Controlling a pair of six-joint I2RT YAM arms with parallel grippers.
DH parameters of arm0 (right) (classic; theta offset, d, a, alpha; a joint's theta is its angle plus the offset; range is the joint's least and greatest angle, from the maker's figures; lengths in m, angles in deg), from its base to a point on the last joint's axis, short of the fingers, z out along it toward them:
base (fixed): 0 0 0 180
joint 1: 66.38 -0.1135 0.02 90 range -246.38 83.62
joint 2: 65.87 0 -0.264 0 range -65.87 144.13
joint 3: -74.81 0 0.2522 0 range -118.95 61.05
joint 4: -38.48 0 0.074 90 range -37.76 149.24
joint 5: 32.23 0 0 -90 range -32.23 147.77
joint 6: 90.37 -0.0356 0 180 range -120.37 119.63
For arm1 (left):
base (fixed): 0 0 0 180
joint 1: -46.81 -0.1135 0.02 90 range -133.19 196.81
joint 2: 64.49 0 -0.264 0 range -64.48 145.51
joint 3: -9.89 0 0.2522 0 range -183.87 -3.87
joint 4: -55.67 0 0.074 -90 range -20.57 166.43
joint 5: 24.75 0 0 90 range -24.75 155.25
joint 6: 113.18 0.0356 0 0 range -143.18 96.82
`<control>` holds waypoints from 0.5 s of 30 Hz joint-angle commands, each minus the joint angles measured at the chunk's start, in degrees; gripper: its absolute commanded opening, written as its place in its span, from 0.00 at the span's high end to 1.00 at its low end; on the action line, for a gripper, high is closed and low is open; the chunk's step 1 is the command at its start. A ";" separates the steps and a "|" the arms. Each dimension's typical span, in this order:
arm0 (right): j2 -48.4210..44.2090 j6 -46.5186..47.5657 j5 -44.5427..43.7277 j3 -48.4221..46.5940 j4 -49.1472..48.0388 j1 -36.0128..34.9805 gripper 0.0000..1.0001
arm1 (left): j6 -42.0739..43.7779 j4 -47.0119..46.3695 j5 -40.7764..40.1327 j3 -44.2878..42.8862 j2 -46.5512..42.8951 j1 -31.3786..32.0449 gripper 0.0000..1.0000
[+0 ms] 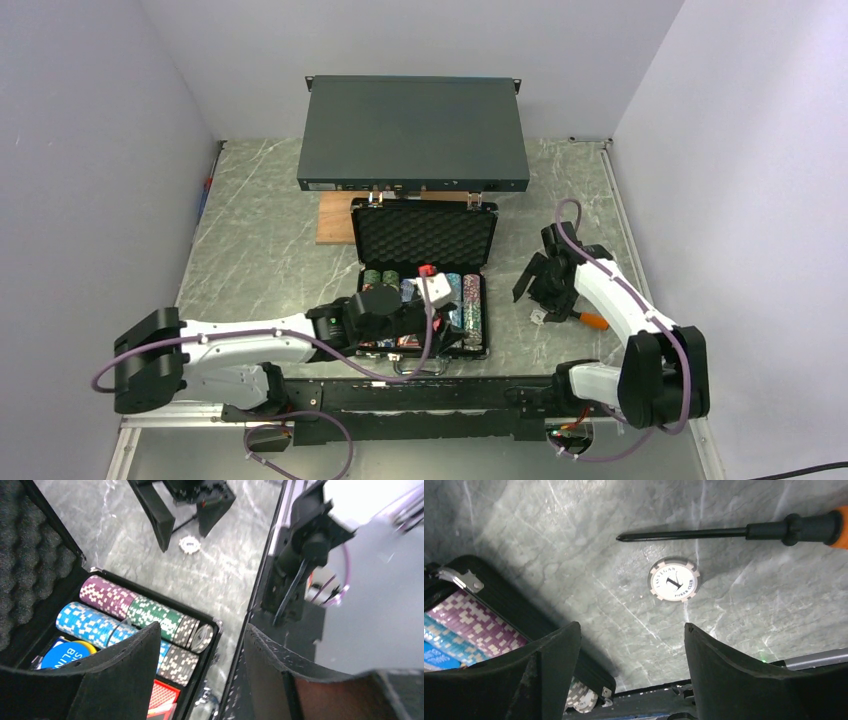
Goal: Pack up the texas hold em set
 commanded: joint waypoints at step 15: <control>10.39 -1.44 -4.97 1.26 -5.73 1.30 0.40 | -13.37 -11.44 -1.02 9.01 -9.99 -0.36 0.10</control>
